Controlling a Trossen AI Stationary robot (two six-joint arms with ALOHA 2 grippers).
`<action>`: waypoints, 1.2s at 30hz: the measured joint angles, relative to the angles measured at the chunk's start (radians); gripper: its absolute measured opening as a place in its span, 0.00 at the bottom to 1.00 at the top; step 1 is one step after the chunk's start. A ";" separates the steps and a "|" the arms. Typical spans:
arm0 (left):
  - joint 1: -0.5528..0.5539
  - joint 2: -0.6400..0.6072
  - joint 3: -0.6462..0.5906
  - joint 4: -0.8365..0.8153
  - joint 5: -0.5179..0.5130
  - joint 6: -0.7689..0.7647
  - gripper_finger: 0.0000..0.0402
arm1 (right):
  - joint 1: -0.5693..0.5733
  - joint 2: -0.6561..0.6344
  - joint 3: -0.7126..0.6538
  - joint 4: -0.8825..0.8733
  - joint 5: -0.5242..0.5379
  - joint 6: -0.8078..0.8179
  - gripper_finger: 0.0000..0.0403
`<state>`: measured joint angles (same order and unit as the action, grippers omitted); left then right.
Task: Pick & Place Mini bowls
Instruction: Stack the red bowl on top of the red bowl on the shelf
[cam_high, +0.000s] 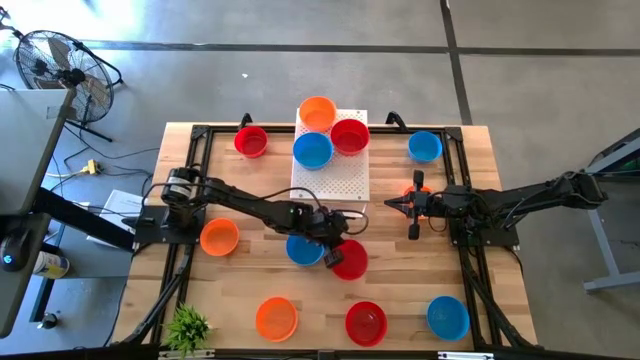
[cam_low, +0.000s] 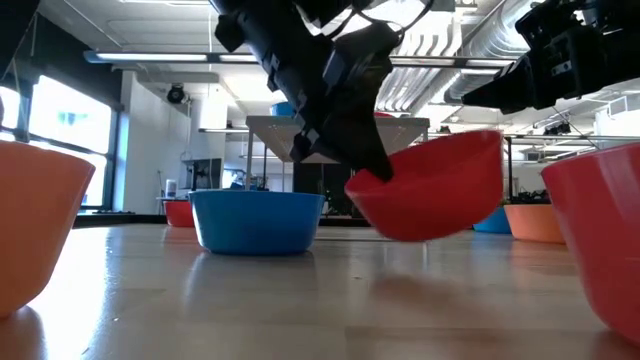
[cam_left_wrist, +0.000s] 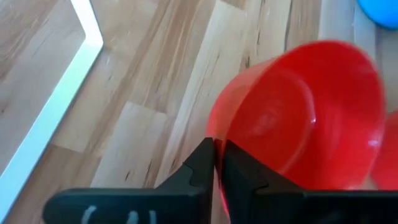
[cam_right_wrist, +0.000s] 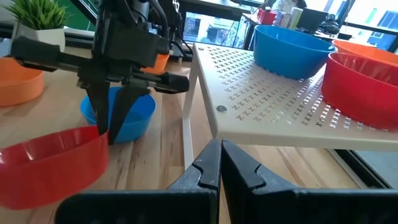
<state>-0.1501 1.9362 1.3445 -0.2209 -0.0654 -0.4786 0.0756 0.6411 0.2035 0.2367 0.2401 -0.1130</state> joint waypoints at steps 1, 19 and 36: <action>0.000 0.000 0.000 0.000 0.007 0.000 0.07 | 0.000 0.000 0.000 0.000 0.000 0.000 0.00; -0.001 -0.074 0.005 0.000 -0.014 0.168 0.05 | 0.000 0.000 0.000 0.000 0.000 0.000 0.00; -0.099 -0.479 -0.529 0.557 -0.074 0.293 0.00 | 0.000 0.001 0.000 0.006 0.108 0.150 0.02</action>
<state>-0.2491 1.4577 0.8159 0.3362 -0.1390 -0.1855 0.0757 0.6418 0.2035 0.2426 0.3477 0.0369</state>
